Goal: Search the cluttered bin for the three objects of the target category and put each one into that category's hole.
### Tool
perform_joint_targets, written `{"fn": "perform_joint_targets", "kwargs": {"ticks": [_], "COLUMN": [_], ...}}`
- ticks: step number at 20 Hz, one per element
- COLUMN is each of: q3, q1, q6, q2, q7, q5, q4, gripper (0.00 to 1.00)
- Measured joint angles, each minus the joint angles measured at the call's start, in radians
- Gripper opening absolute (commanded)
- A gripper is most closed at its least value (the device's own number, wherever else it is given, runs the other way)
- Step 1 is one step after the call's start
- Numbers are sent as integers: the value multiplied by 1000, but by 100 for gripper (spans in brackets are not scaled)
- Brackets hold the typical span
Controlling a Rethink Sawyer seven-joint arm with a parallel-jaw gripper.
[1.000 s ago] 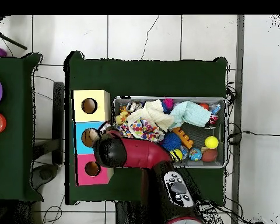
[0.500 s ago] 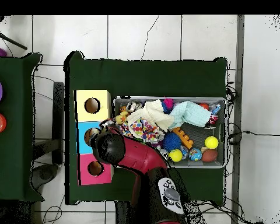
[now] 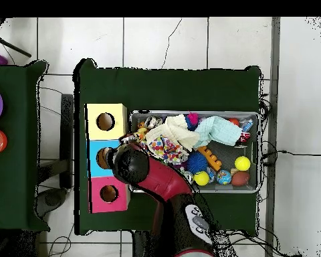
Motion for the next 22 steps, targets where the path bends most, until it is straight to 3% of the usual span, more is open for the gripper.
{"fn": "perform_joint_targets", "kwargs": {"ticks": [11,22], "q3": [-47,-48], "q1": [1,17], "q6": [-119,-130], "q2": [103,120], "q7": [0,0], "q5": [110,178], "q4": [-2,-2], "gripper": [100,100]}}
